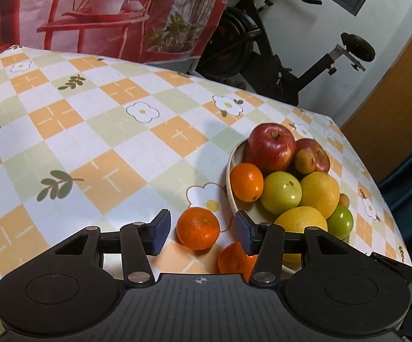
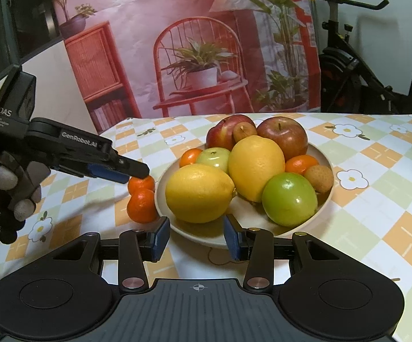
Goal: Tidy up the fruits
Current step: 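Close the left gripper on a tangerine while the right gripper grasps another tangerine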
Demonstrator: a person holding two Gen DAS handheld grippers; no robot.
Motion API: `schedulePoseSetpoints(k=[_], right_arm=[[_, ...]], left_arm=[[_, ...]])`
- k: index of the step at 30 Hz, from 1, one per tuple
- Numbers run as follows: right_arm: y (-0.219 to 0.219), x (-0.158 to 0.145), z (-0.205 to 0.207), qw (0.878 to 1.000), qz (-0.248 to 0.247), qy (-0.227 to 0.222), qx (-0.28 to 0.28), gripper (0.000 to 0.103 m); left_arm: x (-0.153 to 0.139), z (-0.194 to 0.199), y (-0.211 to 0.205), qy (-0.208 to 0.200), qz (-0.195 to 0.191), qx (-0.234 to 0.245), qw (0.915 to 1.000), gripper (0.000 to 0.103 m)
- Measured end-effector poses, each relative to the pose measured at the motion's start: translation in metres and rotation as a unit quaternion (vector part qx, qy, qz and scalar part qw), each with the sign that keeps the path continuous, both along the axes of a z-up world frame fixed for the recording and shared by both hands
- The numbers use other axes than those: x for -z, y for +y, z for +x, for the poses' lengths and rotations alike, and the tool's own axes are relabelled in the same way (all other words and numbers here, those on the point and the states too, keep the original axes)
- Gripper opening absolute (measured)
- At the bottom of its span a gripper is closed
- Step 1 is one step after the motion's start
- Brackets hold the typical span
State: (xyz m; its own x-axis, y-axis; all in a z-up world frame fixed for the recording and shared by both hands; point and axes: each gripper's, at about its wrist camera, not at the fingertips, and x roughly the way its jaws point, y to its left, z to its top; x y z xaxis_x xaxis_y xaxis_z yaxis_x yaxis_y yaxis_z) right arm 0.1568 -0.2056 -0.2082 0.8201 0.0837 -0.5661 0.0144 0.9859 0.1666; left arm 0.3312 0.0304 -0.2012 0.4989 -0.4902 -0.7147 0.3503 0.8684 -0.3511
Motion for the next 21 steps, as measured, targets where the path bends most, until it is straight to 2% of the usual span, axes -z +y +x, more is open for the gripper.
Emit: schedulePoseSetpoints(k=[5, 6, 8, 13, 21], right_arm=[[0.000, 0.000, 0.000, 1.000, 0.000, 0.000, -0.001, 0.039], [0.000, 0.001, 0.000, 1.000, 0.001, 0.000, -0.001, 0.039], [0.000, 0.001, 0.000, 1.000, 0.000, 0.000, -0.001, 0.039], [0.000, 0.001, 0.000, 1.000, 0.000, 0.000, 0.000, 0.039], [0.003, -0.003, -0.004, 1.000, -0.005, -0.005, -0.009, 0.039]], left_arm=[[0.007, 0.002, -0.004, 0.006, 0.013, -0.007, 0.9999, 0.049], [0.008, 0.001, -0.004, 0.005, 0.017, -0.009, 0.9998, 0.042], [0.009, 0.001, -0.002, 0.007, 0.008, -0.006, 0.9999, 0.037], [0.007, -0.006, 0.001, -0.008, 0.020, -0.009, 0.9997, 0.036], [-0.006, -0.041, 0.027, -0.040, 0.000, -0.048, 0.9981, 0.036]])
